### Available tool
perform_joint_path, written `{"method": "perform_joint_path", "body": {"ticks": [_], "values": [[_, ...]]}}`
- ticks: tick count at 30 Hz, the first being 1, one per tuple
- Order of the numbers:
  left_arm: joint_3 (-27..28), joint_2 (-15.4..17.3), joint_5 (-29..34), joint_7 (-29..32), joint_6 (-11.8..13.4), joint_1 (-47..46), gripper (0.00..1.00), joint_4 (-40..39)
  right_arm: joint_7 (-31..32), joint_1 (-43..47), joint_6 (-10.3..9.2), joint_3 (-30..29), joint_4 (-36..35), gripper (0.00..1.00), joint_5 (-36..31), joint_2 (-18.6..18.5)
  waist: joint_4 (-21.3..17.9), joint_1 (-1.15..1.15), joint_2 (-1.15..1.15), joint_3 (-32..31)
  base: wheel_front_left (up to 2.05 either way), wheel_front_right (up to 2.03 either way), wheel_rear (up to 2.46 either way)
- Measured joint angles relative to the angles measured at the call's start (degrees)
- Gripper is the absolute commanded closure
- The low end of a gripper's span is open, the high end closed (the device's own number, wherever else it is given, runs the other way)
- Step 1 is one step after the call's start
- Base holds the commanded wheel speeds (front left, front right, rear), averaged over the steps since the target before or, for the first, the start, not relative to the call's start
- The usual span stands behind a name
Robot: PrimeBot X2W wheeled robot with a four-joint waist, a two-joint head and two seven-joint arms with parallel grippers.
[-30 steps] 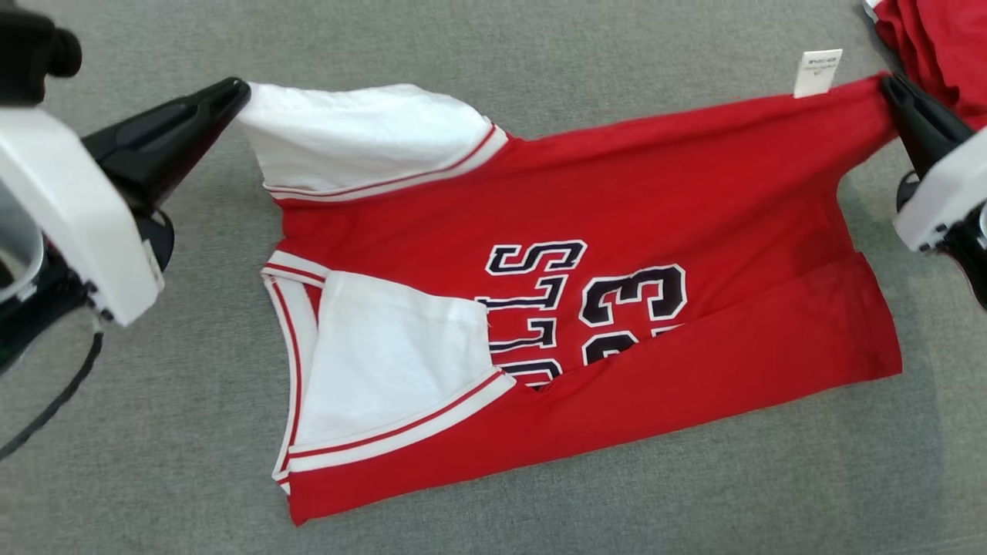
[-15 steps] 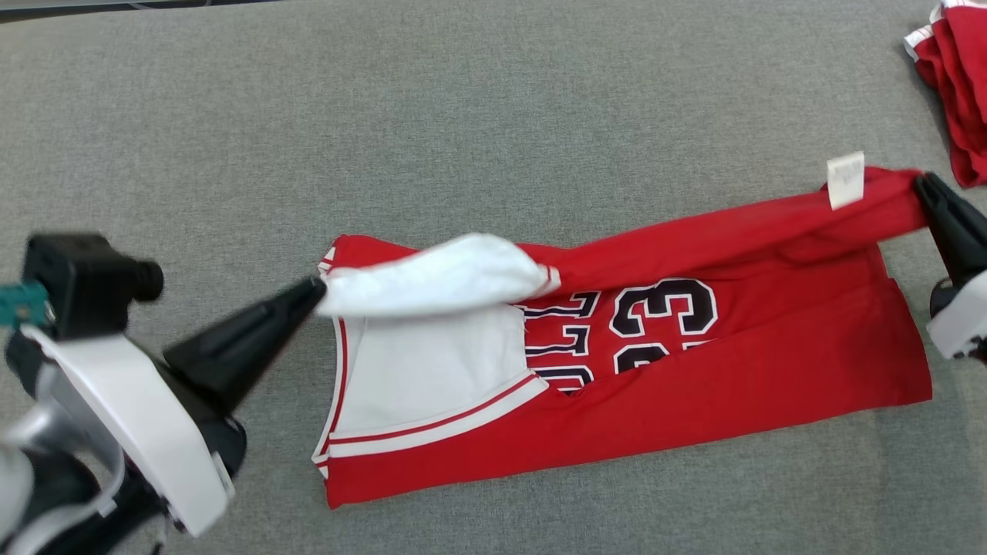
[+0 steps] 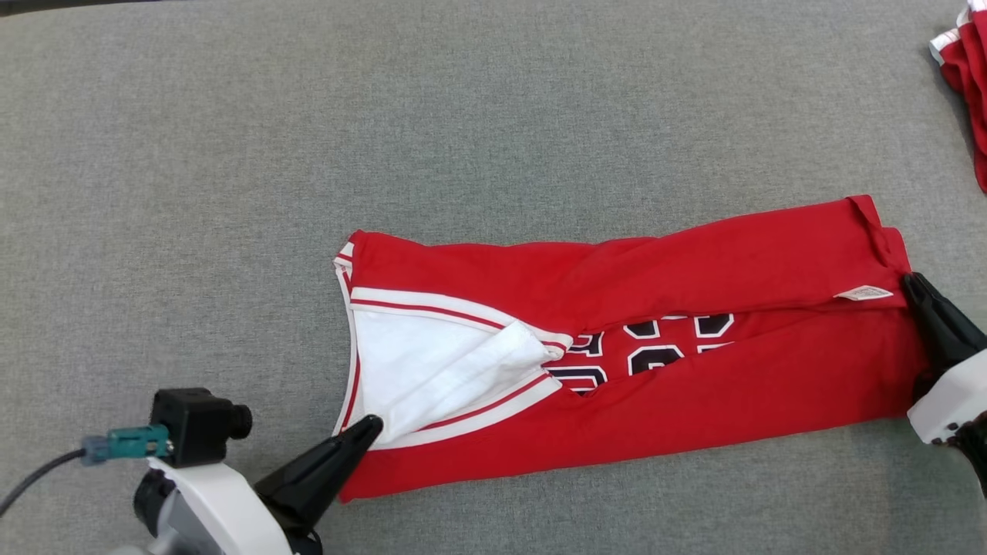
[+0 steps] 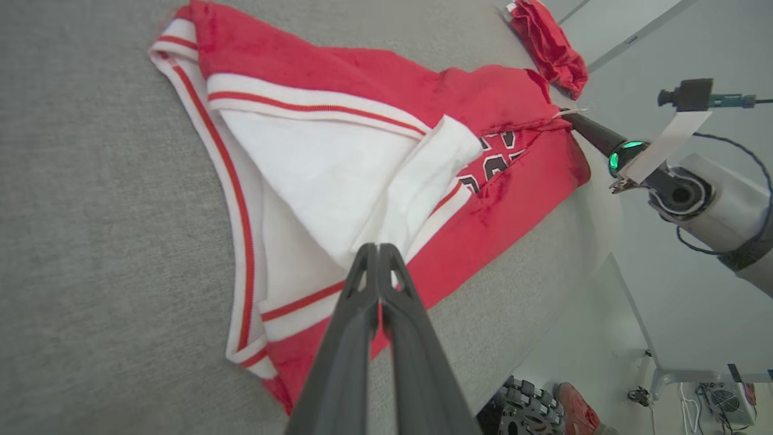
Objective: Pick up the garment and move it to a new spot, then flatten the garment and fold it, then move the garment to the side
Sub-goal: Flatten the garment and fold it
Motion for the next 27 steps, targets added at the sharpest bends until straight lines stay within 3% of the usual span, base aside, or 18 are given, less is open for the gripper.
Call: {"method": "perform_joint_path", "body": {"ticks": [1, 2, 3, 9, 13, 16, 21, 27], "values": [[-0.53, -0.80, 0.01, -0.13, -0.15, 0.25, 0.70, 1.08, -0.10, 0.41, 0.00, -0.73, -0.01, 0.00, 0.01, 0.64, 0.06, 0.00, 0.00, -0.06, 0.00, 0.00, 0.00], [-0.88, -1.64, -0.08, -0.52, -0.15, 0.40, 0.12, 2.11, -0.25, 0.91, 0.00, -1.35, -0.04, 0.00, 0.00, 1.03, 0.15, 0.00, 0.00, -0.16, 0.00, 0.00, 0.00], [-1.10, -2.42, -0.10, -0.83, -0.15, 0.51, 0.00, 2.94, -0.27, 1.70, 0.00, -2.01, -0.22, 0.00, -0.02, 1.19, 0.25, 0.00, 0.00, -0.30, 0.00, 0.00, 0.00], [-1.27, -6.46, 2.65, -7.59, 0.20, 2.52, 0.00, 5.72, -1.32, 8.65, 0.00, -8.77, -2.59, 0.00, -0.07, 1.54, 0.42, 0.00, 0.00, -1.52, 0.00, 0.00, 0.00], [1.30, -9.88, 8.10, -18.20, 3.25, 3.64, 0.00, 7.98, -3.42, 13.23, -0.01, -13.83, -5.23, 0.00, -0.63, 3.86, 0.54, 0.00, 0.00, -2.73, 0.00, 0.00, 0.00], [3.46, -13.49, 11.59, -22.10, 5.70, 5.18, 0.00, 10.66, -5.08, 14.66, -0.02, -16.04, -5.72, 0.00, -1.13, 6.16, 0.96, 0.01, 0.00, -3.79, 0.00, 0.00, 0.00], [12.09, -22.95, 23.15, -23.01, 9.54, 6.76, 0.00, 12.47, -6.13, 13.59, -0.03, -17.63, -3.15, 0.00, 0.16, 9.65, 2.75, 0.00, 0.00, -5.47, 0.00, 0.00, 0.00], [18.06, -32.79, 39.66, -23.09, 8.25, 10.45, 0.00, 15.00, -4.93, 8.81, -0.05, -19.06, 6.17, 0.00, -0.47, 10.67, 5.92, 0.00, 0.00, -7.10, 0.00, 0.00, 0.00]]}}
